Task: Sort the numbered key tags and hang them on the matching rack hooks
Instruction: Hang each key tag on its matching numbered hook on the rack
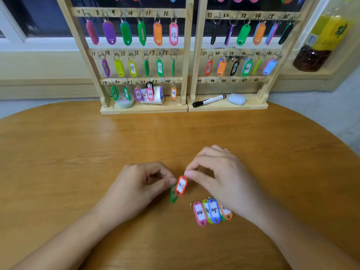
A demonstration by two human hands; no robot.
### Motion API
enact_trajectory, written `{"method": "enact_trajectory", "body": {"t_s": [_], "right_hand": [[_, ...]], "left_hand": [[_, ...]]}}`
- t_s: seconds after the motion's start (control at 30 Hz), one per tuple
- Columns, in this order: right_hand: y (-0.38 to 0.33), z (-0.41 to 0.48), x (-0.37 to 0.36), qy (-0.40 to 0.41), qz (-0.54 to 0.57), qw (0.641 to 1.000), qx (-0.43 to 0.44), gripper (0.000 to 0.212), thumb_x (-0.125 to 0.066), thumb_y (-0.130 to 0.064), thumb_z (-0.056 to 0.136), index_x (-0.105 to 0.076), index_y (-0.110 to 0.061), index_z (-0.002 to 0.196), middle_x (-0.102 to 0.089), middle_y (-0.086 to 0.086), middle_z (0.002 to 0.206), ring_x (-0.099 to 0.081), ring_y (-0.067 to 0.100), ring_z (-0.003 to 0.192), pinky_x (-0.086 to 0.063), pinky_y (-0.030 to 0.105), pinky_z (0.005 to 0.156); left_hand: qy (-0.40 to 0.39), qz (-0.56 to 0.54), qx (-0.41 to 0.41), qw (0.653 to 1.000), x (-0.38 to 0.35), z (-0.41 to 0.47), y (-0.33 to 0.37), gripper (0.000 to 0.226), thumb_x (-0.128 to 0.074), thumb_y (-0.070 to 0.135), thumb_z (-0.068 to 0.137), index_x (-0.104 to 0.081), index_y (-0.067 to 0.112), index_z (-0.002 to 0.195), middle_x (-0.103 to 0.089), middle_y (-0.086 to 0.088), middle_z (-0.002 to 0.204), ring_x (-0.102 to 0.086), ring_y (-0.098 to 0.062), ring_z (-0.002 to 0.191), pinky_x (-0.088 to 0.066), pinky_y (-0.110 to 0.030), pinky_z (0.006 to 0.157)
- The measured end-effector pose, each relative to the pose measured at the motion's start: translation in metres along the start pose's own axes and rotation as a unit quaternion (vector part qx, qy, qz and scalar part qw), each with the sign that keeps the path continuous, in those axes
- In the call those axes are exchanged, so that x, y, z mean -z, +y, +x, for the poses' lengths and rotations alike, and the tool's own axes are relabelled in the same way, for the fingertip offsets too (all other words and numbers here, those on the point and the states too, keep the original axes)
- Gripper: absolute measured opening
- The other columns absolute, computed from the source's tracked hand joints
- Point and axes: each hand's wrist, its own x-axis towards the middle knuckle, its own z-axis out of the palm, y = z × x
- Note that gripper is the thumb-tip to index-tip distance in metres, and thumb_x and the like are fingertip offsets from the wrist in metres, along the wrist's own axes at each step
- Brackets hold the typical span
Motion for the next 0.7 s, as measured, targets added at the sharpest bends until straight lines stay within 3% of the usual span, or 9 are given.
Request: {"method": "enact_trajectory", "body": {"t_s": [0.2,0.3,0.5,0.7], "right_hand": [[0.041,0.063,0.03,0.066,0.007,0.997,-0.041,0.007,-0.076,-0.026,0.096,-0.077,-0.029,0.089,-0.064,-0.011,0.092,-0.059,0.01,0.09,-0.046,0.028,0.085],[0.064,0.096,0.038,0.116,0.013,0.991,-0.064,0.01,-0.074,-0.024,0.097,-0.077,-0.029,0.089,-0.065,-0.01,0.09,-0.058,0.006,0.085,-0.043,0.021,0.079],[0.107,0.156,0.046,0.181,0.047,0.977,-0.103,0.01,-0.071,-0.023,0.099,-0.078,-0.023,0.092,-0.073,-0.011,0.084,-0.06,-0.002,0.078,-0.042,0.017,0.071],[0.129,0.193,0.047,0.205,0.037,0.971,-0.118,0.011,-0.071,-0.024,0.099,-0.079,-0.023,0.092,-0.072,-0.014,0.074,-0.064,0.0,0.072,-0.051,0.029,0.075]], "left_hand": [[0.049,-0.006,-0.024,0.998,0.005,0.057,0.006,0.012,-0.078,0.037,0.095,-0.078,0.029,0.086,-0.075,0.014,0.079,-0.053,-0.001,0.058,-0.038,-0.014,0.06],[0.08,0.014,-0.048,0.996,0.006,0.094,0.006,0.011,-0.08,0.032,0.095,-0.078,0.027,0.086,-0.076,0.014,0.08,-0.06,0.001,0.066,-0.038,-0.01,0.063],[0.104,0.025,-0.073,0.992,0.001,0.167,0.007,0.006,-0.08,0.025,0.095,-0.078,0.027,0.089,-0.076,0.015,0.08,-0.068,-0.003,0.079,-0.043,-0.01,0.07],[0.154,0.034,-0.079,0.984,-0.003,0.233,0.012,0.005,-0.078,0.027,0.095,-0.079,0.026,0.09,-0.074,0.011,0.076,-0.065,-0.006,0.074,-0.045,-0.018,0.066]]}}
